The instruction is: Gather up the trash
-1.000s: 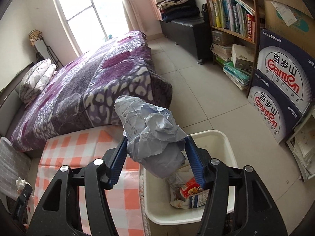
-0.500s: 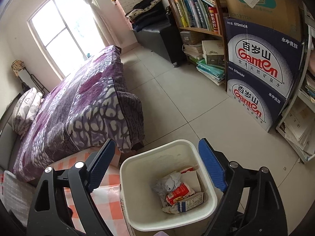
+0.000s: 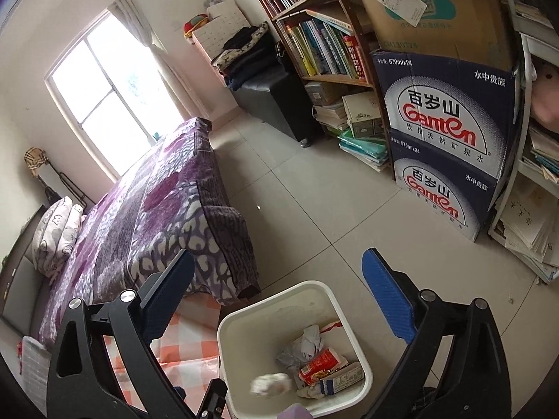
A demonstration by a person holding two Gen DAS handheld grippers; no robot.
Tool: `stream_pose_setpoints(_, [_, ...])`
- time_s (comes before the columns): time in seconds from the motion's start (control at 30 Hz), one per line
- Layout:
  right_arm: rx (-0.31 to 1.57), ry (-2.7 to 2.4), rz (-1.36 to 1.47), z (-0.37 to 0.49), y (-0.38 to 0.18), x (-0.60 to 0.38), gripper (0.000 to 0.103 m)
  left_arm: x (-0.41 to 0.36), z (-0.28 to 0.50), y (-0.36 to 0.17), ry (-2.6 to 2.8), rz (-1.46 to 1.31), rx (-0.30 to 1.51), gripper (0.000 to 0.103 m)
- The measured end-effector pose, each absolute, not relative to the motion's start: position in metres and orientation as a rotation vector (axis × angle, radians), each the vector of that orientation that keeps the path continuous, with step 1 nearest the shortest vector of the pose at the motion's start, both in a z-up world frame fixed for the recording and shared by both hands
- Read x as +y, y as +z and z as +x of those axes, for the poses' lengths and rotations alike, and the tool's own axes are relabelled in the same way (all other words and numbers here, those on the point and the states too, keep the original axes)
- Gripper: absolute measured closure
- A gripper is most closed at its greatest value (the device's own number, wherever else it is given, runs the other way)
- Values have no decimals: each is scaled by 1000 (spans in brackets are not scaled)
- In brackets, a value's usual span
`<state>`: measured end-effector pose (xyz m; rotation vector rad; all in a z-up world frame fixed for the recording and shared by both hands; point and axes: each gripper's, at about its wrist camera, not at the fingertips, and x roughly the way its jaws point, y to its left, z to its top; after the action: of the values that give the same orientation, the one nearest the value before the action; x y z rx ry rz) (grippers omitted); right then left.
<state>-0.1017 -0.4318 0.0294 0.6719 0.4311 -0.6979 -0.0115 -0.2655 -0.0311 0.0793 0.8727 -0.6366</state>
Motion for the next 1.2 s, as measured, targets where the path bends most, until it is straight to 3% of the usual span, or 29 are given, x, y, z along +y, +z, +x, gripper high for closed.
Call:
stream_pose_setpoints(0.3, [347,-685,349,-103,55,-351,7,-189,-34,1,-416,160,678,7])
stream_pose_setpoints(0.8, [452,-610,65,-100,12,-220,7,-54,-45,9,-68,172,590,7])
stream_pose_setpoints(1.2, [487,-542,26,-80,-13,-187,7,-13,-37,-3,-3,154,604,7])
